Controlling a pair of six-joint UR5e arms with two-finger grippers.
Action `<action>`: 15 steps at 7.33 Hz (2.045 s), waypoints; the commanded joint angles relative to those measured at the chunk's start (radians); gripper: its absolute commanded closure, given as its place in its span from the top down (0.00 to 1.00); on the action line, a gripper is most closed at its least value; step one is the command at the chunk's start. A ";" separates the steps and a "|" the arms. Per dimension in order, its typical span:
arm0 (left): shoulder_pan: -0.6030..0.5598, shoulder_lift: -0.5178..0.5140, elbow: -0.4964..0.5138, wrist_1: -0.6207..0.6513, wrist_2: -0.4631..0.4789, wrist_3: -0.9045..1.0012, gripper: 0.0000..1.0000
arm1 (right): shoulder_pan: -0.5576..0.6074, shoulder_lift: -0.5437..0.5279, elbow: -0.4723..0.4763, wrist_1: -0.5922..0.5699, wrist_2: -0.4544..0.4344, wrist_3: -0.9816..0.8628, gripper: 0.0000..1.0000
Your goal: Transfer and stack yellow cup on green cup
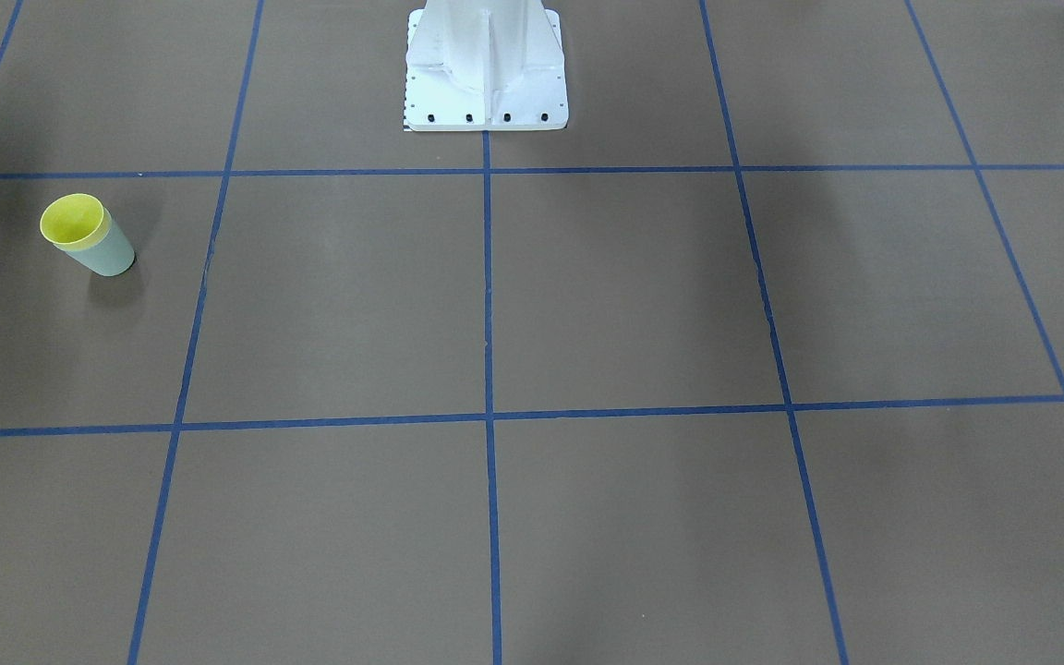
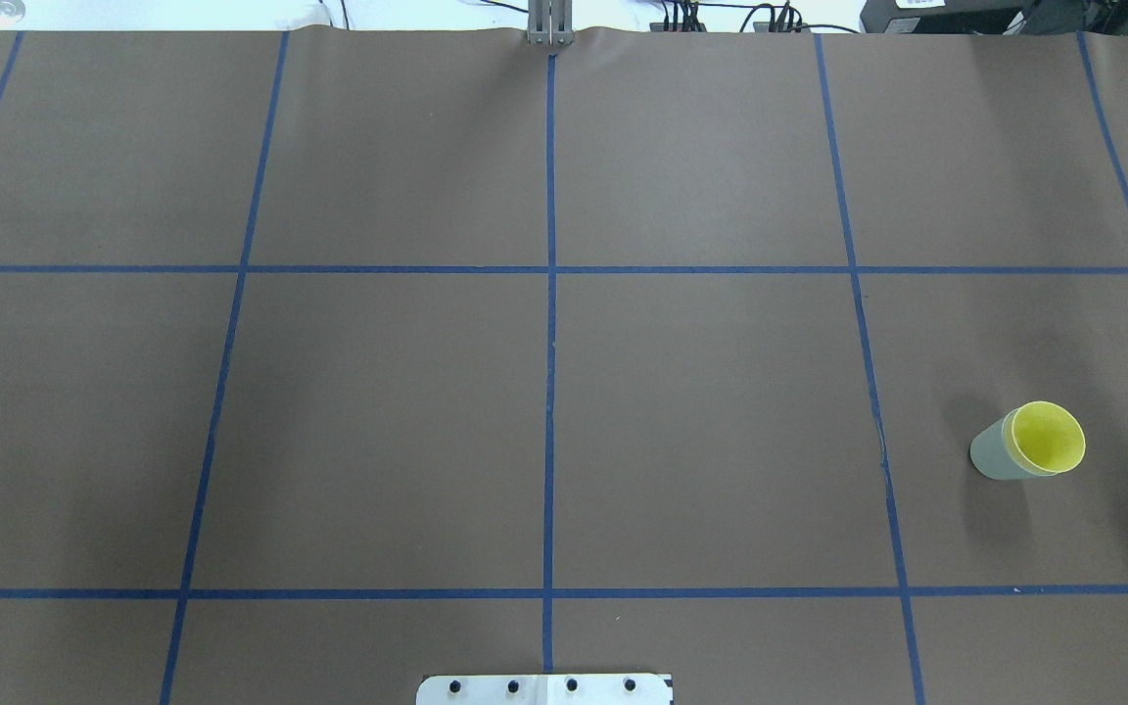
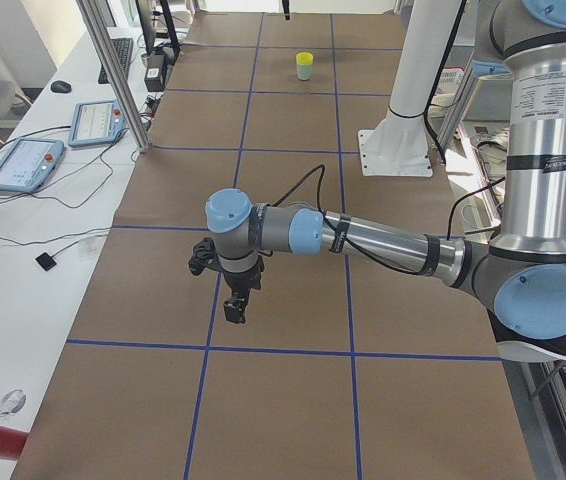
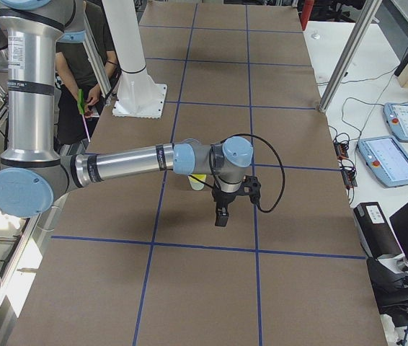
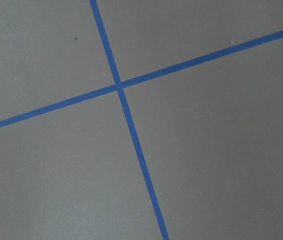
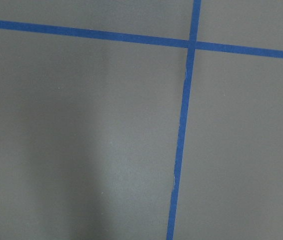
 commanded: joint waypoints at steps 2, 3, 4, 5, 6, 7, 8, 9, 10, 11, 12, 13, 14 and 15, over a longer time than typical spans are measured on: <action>-0.003 0.021 0.005 -0.004 -0.025 -0.001 1.00 | 0.016 -0.021 0.001 0.001 0.016 0.001 1.00; -0.010 0.022 0.009 -0.004 -0.025 -0.002 1.00 | 0.037 -0.039 0.006 0.006 0.018 0.001 1.00; -0.010 0.022 0.011 -0.008 -0.026 -0.072 1.00 | 0.041 -0.044 0.010 0.009 0.015 0.001 1.00; -0.009 0.022 0.003 -0.013 -0.027 -0.129 1.00 | 0.047 -0.045 0.021 0.009 0.016 -0.001 1.00; -0.009 0.024 0.005 -0.013 -0.027 -0.129 1.00 | 0.048 -0.047 0.024 0.009 0.015 -0.001 1.00; -0.010 0.024 0.008 -0.013 -0.027 -0.131 1.00 | 0.047 -0.051 0.030 0.011 0.015 -0.001 1.00; -0.010 0.024 0.008 -0.013 -0.027 -0.131 1.00 | 0.047 -0.053 0.029 0.011 0.003 -0.001 1.00; -0.010 0.024 0.005 -0.013 -0.027 -0.132 1.00 | 0.047 -0.059 0.030 0.011 0.003 -0.003 1.00; -0.010 0.024 0.006 -0.013 -0.027 -0.134 1.00 | 0.047 -0.057 0.030 0.011 0.003 -0.003 1.00; -0.010 0.024 0.006 -0.013 -0.025 -0.137 1.00 | 0.047 -0.057 0.030 0.011 0.004 -0.001 1.00; -0.012 0.024 0.009 -0.013 -0.025 -0.137 1.00 | 0.047 -0.054 0.030 0.011 0.004 -0.001 1.00; -0.012 0.024 0.011 -0.013 -0.026 -0.139 1.00 | 0.047 -0.054 0.029 0.011 0.006 -0.001 1.00; -0.012 0.024 0.011 -0.013 -0.027 -0.139 1.00 | 0.047 -0.054 0.030 0.011 0.010 -0.001 1.00; -0.012 0.024 0.006 -0.013 -0.025 -0.139 1.00 | 0.047 -0.054 0.027 0.011 0.010 0.001 1.00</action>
